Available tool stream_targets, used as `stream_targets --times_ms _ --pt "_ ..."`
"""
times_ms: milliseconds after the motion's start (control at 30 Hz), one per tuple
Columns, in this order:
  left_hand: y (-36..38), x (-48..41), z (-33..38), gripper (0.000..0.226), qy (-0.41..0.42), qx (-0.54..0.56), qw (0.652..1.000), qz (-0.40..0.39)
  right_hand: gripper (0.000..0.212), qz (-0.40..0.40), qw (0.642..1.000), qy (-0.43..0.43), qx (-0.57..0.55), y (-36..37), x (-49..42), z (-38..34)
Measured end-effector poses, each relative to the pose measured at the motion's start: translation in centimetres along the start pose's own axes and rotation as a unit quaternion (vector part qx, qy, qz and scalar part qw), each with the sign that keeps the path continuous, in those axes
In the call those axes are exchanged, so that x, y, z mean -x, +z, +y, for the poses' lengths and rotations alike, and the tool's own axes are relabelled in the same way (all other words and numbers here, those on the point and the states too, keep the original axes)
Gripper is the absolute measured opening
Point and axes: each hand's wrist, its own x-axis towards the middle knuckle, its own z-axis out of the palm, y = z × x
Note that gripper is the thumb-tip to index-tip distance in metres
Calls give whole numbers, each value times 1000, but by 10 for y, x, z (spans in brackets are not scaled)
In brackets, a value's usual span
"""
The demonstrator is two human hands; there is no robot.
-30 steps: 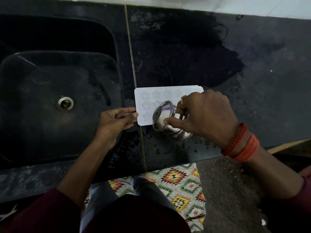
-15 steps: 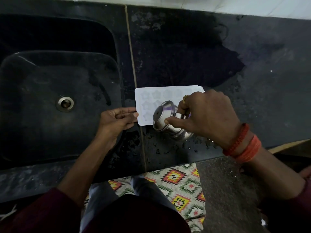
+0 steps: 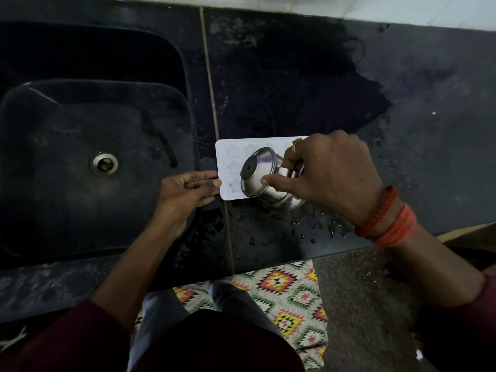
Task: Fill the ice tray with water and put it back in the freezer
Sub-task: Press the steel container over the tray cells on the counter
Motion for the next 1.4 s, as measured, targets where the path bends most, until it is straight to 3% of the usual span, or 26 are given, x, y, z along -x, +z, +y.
stream_targets --times_ms 367,600,833,1067,1400 --pt "-1 -2 -3 14 0 7 1000 -1 58 6 1000 -4 -28 5 -12 -4" --pt "-2 -4 -4 19 -6 10 1000 -1 46 4 1000 -7 -29 6 -18 -3" --pt "-1 -4 -4 18 -7 12 1000 -1 56 3 999 -3 -39 5 -20 -2" --pt "-2 -4 -4 17 -6 16 1000 -3 46 -1 999 -13 -37 4 -20 0" --pt "-3 -5 -5 18 -7 18 1000 -8 50 -5 999 -11 -49 1 -20 -2"
